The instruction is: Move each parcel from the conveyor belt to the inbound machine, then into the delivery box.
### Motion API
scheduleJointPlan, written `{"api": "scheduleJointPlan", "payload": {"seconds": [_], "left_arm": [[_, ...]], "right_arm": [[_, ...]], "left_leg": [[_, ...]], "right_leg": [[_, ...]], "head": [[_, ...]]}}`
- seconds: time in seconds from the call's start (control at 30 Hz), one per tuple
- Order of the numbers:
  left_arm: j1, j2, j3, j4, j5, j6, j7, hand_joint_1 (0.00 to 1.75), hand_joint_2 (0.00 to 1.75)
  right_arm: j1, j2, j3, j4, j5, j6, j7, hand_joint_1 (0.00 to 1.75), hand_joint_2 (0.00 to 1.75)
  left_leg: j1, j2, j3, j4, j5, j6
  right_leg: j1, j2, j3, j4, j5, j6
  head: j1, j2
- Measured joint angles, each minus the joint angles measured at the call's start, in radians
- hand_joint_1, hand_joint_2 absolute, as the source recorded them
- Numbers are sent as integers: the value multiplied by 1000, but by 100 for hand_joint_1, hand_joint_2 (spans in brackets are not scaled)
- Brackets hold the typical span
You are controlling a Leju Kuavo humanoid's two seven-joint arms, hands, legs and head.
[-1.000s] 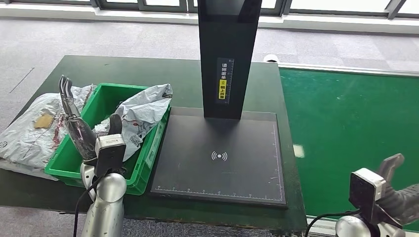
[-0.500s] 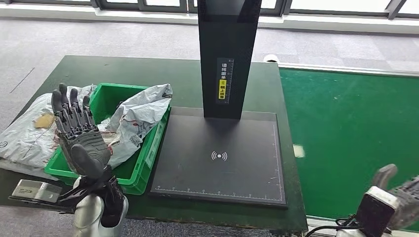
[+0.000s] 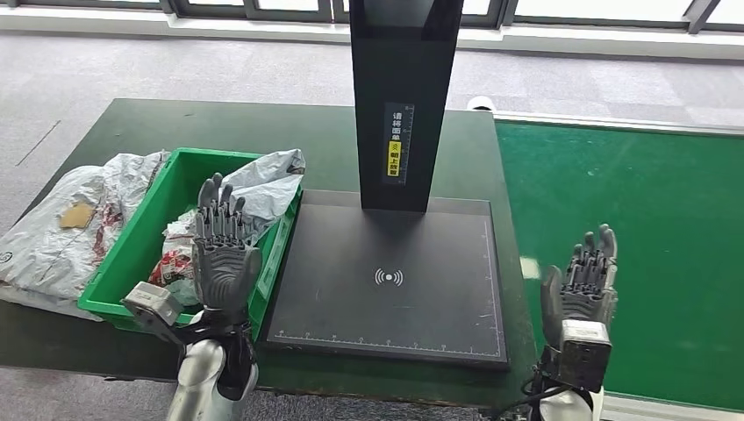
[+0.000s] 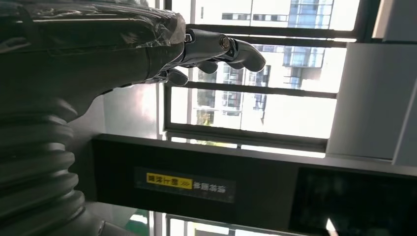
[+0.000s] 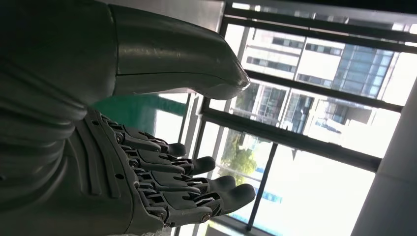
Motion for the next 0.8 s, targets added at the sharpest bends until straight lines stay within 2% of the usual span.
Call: {"api": "scheduleJointPlan", "payload": {"seconds": [0.13,0.27,0.8], "left_arm": [[-11,0,-30,63,-14,23,0,0,175],[-16,0,-42,90,-15,29,0,0,175],[-21,0,-47,126,-23,30,0,0,175]], "right_arm": [[-14,-7,85,81,3,-48,0,0,175],[-16,-10,122,123,6,-62,0,0,175],[-17,-12,147,174,9,-68,0,0,175]], "left_leg": [[0,0,0,0,0,0],[0,-1,-1,0,0,0],[0,-1,-1,0,-1,0]], "right_leg": [[0,0,0,0,0,0],[0,0,0,0,0,0],[0,0,0,0,0,0]], "head": [[0,0],[0,0],[0,0]]}}
